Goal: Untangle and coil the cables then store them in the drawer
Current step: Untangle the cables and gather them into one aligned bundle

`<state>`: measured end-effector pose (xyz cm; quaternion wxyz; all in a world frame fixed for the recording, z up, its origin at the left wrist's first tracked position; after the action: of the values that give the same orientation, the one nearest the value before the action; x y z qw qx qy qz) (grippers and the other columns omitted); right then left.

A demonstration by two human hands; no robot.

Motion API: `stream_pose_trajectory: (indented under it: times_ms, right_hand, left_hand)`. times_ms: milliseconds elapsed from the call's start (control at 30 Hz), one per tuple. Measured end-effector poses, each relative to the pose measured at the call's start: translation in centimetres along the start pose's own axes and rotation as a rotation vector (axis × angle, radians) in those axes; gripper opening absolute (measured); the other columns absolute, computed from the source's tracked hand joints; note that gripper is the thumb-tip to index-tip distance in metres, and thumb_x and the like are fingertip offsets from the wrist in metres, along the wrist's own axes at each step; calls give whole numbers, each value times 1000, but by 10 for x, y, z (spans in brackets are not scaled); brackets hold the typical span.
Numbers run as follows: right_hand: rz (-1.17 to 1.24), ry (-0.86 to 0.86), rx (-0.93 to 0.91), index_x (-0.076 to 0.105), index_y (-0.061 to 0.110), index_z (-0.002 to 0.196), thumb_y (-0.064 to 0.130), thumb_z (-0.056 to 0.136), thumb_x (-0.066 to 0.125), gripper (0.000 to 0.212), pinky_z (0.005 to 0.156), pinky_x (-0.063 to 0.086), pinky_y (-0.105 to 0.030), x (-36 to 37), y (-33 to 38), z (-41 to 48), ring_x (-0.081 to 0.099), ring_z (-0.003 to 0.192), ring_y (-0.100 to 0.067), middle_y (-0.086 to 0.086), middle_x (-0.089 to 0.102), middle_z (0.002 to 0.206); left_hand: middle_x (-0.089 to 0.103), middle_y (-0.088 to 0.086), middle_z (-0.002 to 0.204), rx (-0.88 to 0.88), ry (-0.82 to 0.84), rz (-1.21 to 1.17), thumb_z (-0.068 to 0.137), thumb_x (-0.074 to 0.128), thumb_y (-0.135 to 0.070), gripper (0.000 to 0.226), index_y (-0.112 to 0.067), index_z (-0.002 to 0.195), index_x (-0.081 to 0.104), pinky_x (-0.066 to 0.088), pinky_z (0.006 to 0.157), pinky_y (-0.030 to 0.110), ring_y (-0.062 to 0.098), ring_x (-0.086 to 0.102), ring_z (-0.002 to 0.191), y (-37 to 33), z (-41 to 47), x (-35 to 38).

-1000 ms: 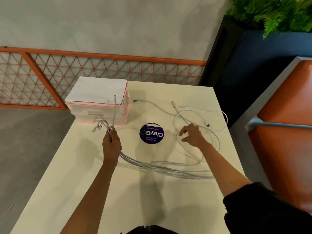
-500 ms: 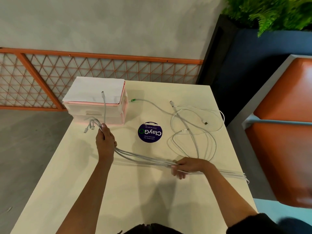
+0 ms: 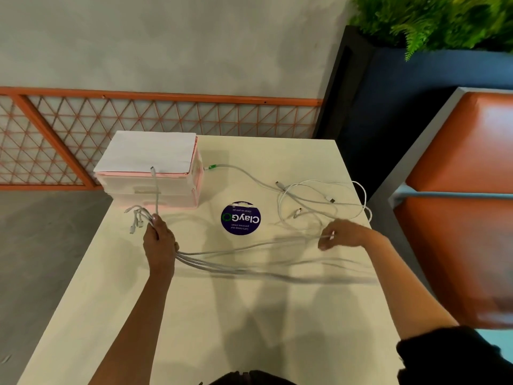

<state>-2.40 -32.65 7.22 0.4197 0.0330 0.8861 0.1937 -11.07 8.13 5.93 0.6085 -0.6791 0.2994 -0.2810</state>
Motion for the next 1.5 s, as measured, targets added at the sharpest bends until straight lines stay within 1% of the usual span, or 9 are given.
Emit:
stream_pose_trajectory:
  times_ms: [133, 233, 400, 600, 700, 800, 967, 1200, 1500]
  right_hand:
    - [-87, -496, -89, 75, 11, 94, 10, 85, 67, 12, 80, 42, -26, -54, 6, 7, 61, 95, -27, -9, 66, 96]
    - [-154, -749, -45, 74, 12, 95, 21, 90, 62, 15, 79, 45, -34, -83, 19, 5, 58, 95, -30, -11, 64, 98]
    - [205, -912, 87, 60, 1, 90, 49, 97, 41, 52, 65, 52, -40, -99, 53, 2, 61, 76, -28, -14, 60, 90]
    - [520, -1078, -94, 47, 4, 103, 23, 99, 49, 19, 57, 45, -20, -123, 90, -8, 54, 70, -14, -6, 55, 85]
    - [296, -1079, -273, 54, 5, 104, -4, 92, 45, 17, 68, 48, -22, -142, 104, -16, 60, 83, -23, -12, 59, 93]
    - [94, -1049, -248, 69, 21, 101, 25, 94, 56, 15, 71, 50, -38, -152, 114, -17, 57, 84, -25, -6, 64, 88]
    - [278, -773, -377, 72, 16, 100, 26, 96, 52, 22, 65, 49, -16, -130, 127, -19, 58, 63, -8, 0, 61, 68]
    - [665, -762, -402, 67, 13, 102, 30, 101, 42, 30, 44, 30, -16, -101, 125, -33, 32, 47, -4, -7, 37, 62]
    - [464, -632, -238, 76, 24, 81, 54, 92, 48, 43, 57, 36, -23, -79, 94, -49, 38, 49, -9, -15, 43, 57]
  left_hand:
    - [33, 2, 56, 11, -43, 75, 103, 30, -41, 43, -18, 67, 34, 35, 38, 19, 3, 33, 35, 4, -1, -7]
    - [34, 3, 57, -6, -70, 87, 103, 30, -43, 44, -18, 67, 35, 37, 42, 23, 2, 34, 34, 6, -1, -10]
    - [31, 2, 57, -11, -67, 68, 103, 31, -42, 42, -19, 68, 34, 35, 39, 18, 3, 31, 36, 4, 0, -5]
    - [32, 2, 58, 12, -36, 63, 103, 31, -40, 40, -18, 69, 35, 33, 40, 20, 4, 29, 38, -5, 3, 3]
    - [32, 1, 59, -1, -45, 57, 103, 32, -41, 40, -19, 69, 34, 32, 40, 20, 4, 29, 39, -2, 3, 0]
    - [32, 1, 59, -9, -55, 47, 103, 31, -41, 41, -19, 69, 34, 33, 38, 18, 3, 29, 38, -1, 3, 0]
    - [31, 2, 60, -15, -58, 32, 103, 31, -38, 39, -19, 69, 34, 31, 37, 16, 3, 28, 37, -2, 4, 3]
    - [32, 2, 59, -8, -68, 47, 103, 31, -40, 40, -19, 69, 33, 33, 38, 18, 4, 30, 38, -2, 6, 3]
    - [33, 3, 58, 5, -75, 44, 103, 32, -40, 41, -19, 67, 35, 34, 39, 18, 4, 31, 37, -3, 4, 7]
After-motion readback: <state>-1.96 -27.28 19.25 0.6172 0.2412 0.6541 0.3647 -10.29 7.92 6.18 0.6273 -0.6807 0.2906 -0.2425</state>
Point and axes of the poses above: each hand's wrist, its own z-axis towards the middle knuckle, its own x-axis out of the palm, y = z × x, the point moved 3 cm from there along z, towards the middle knuckle
